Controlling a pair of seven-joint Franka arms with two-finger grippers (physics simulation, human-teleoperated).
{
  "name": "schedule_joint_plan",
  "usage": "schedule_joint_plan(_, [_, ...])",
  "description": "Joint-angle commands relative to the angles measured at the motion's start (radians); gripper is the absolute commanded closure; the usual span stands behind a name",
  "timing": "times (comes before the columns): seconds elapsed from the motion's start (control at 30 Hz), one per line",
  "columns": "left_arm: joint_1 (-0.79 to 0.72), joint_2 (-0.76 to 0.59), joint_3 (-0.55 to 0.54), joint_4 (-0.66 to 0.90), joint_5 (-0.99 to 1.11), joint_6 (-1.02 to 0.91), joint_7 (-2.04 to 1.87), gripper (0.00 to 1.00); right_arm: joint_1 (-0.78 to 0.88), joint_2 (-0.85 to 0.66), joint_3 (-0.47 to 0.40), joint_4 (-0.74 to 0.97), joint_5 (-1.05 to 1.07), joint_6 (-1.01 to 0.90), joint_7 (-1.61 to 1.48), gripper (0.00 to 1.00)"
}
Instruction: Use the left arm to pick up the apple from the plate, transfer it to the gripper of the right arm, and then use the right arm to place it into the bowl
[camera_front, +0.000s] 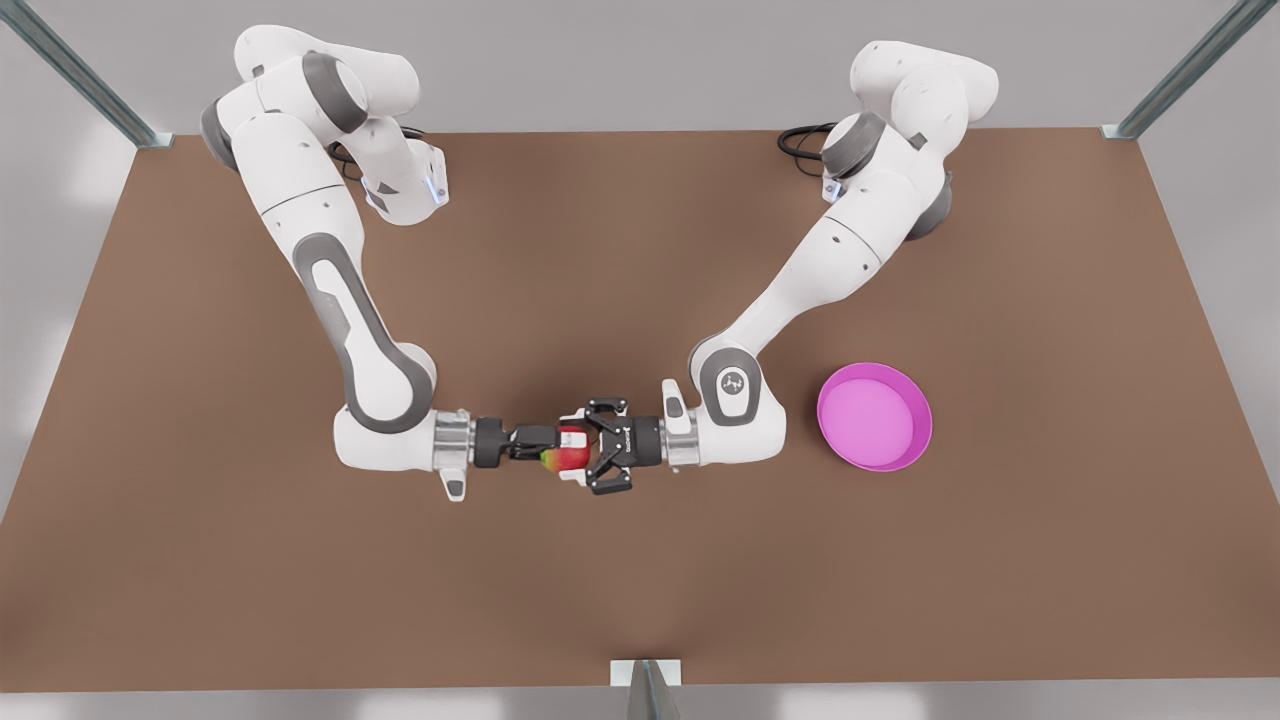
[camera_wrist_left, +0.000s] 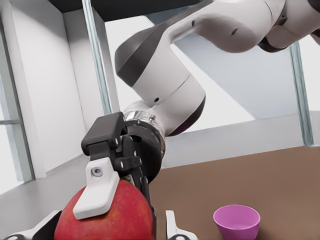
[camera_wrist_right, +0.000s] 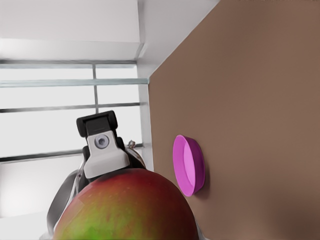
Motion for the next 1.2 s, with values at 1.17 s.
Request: schedule_joint_plan(1.17, [0.319, -0.799, 0.518, -0.351, 1.447, -0.813, -2.322, 0.0, -0.424, -0.332, 0.001, -0.472, -1.091, -0.122, -0.128, 0.4])
